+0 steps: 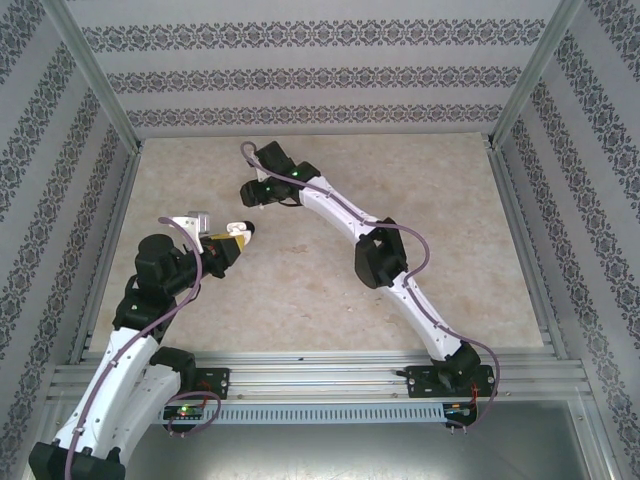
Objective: Insert wireless bluetooth earbuds into charging case
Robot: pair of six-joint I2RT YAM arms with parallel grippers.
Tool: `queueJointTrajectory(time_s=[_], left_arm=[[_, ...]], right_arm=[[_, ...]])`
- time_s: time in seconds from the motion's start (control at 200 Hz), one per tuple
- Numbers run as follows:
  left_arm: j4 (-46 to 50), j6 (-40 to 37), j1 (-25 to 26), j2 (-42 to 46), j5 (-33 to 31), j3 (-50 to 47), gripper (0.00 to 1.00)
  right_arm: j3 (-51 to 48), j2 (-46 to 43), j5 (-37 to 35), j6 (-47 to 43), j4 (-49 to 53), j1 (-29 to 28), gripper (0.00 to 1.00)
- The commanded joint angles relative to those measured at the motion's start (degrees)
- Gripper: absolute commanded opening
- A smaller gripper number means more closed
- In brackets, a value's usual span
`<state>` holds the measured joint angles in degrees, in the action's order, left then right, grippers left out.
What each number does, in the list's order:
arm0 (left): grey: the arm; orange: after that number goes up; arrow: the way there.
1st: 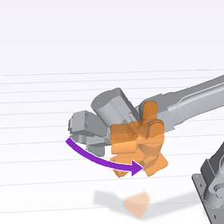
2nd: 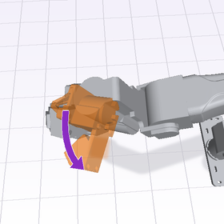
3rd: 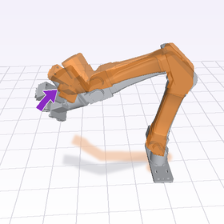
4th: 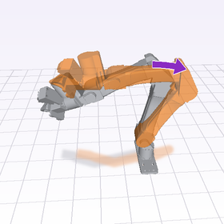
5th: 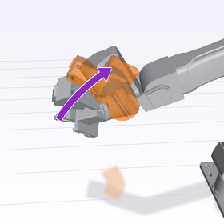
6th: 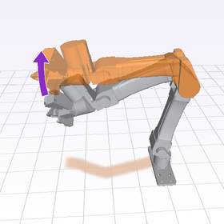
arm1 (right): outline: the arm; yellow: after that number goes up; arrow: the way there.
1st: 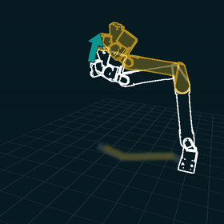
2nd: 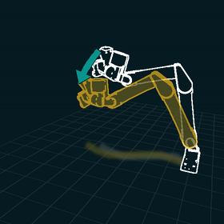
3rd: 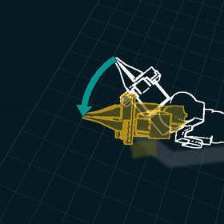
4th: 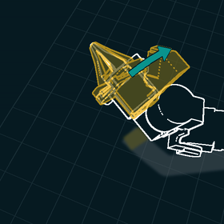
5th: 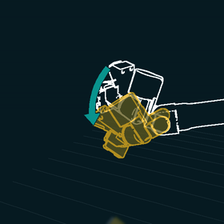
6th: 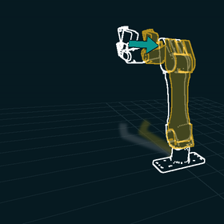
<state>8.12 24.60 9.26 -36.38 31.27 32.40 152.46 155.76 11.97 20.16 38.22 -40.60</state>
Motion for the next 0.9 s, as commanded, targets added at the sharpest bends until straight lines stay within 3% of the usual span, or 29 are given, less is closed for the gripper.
queueJointTrajectory(time_s=[0.0, 0.175, 0.49, 0.894], left_arm=[[-2.78, -0.51, -0.66, 0.35, 0.9, -0.43, 0.02], [-2.1, -0.94, -0.68, 0.61, 0.9, -0.44, 0.02], [-2.29, -0.61, -0.7, 0.63, 1.16, -0.56, 0.02], [-0.24, -0.52, -0.73, 2.51, 0.86, 0.02, 0.02]], right_arm=[[2.92, 3.87, -1.05, 4.02, -6.7, 0.37, 0.55], [4.22, 7.43, -1.23, 8.67, -11.51, 0.95, 0.57], [5.31, 9.56, 0.89, 15.16, -10.63, 2.92, 0.57], [0.74, 6.88, 3.62, 10.89, -2.2, 1.67, 0.48]])
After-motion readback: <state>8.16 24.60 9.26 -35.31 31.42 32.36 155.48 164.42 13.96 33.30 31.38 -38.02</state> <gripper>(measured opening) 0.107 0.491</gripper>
